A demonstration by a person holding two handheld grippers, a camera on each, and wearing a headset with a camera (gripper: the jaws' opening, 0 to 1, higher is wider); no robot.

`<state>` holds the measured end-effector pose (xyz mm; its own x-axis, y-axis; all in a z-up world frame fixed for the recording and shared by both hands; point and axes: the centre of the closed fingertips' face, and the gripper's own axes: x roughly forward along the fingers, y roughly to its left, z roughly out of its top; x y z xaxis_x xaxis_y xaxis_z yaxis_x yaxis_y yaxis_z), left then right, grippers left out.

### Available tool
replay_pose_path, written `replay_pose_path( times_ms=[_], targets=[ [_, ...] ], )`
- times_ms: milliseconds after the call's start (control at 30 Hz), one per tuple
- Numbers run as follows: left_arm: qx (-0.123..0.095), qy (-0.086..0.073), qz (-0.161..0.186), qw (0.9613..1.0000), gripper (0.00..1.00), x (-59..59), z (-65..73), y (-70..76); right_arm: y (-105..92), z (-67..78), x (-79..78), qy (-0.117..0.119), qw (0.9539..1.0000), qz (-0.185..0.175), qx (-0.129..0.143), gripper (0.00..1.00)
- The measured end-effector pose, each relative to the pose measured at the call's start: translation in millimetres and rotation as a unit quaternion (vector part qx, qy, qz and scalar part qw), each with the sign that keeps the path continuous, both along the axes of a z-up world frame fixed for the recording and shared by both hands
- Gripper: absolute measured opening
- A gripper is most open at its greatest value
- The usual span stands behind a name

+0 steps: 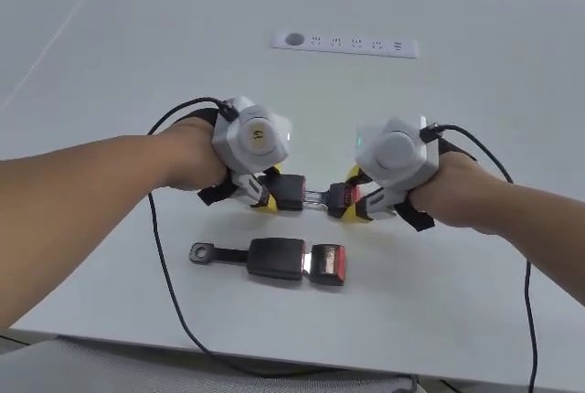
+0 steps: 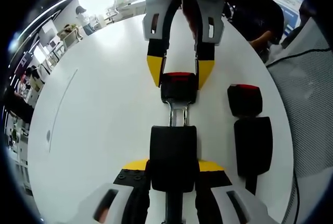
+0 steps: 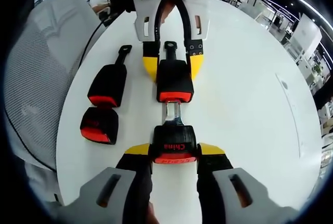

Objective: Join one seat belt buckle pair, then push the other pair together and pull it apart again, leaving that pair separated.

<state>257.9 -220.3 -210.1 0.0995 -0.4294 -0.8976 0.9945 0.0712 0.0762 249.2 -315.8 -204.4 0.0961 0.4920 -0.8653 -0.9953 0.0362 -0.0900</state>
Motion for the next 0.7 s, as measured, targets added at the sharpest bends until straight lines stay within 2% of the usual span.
replay_pose_path(
  times_ms=[33,300,433,567,700],
  targets=[
    [0.001,0.000,0.001,1.0000,0.33,0.0,0.1,0.0,-0.4,1.4,0.3,-0.004,1.0000,0.004,0.006,0.31],
    [0.001,-0.001,0.005,1.0000,0.33,-1.0,1.3,0.1,-26.8,0.3,-2.5,-0.006,0.9999,-0.004,-0.009,0.31],
    [-0.006,-0.003,0.015,0.9999,0.33,-1.2,2.1,-0.4,-41.4,-1.3,-0.3,-0.009,0.9998,-0.005,-0.017,0.31],
    [-0.010,-0.004,0.020,0.9997,0.33,-1.4,2.6,-0.5,-55.9,-1.0,-4.6,-0.012,0.9995,-0.006,-0.028,0.32],
    [-0.018,0.000,0.022,0.9996,0.33,-0.7,2.6,0.5,-69.6,-3.0,-0.6,-0.013,0.9992,-0.007,-0.037,0.32]
  ],
)
